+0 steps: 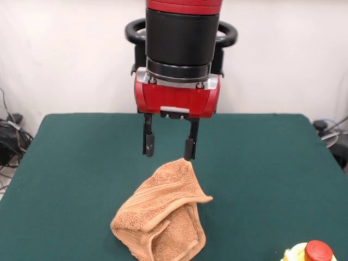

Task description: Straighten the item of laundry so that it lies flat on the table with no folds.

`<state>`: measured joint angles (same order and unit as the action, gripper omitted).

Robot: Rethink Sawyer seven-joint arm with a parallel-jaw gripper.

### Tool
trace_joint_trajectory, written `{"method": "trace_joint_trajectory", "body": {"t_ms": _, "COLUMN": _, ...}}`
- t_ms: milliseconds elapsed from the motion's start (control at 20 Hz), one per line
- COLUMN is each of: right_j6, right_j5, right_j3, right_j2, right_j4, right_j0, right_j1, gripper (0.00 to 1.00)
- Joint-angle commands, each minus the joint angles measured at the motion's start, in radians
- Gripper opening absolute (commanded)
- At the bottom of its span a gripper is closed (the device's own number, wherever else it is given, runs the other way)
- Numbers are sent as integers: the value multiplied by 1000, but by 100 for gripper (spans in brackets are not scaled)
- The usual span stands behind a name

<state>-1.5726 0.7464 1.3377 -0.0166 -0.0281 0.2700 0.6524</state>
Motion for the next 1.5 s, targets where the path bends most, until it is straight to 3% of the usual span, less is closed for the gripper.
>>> {"method": "trace_joint_trajectory", "body": {"t_ms": 50, "right_j6": -85, "right_j5": 107, "right_j3": -15, "right_j2": -52, "right_j4": -1, "right_j0": -20, "right_j1": -30, "gripper": 100}}
{"method": "trace_joint_trajectory", "body": {"t_ms": 800, "right_j6": -124, "right_j5": 68, "right_j3": -91, "right_j2": -44, "right_j4": 3, "right_j0": -35, "right_j1": -121, "gripper": 100}}
{"method": "trace_joint_trajectory", "body": {"t_ms": 1500, "right_j6": -141, "right_j5": -4, "right_j3": -76, "right_j2": -39, "right_j4": 3, "right_j0": -39, "right_j1": -144, "gripper": 100}}
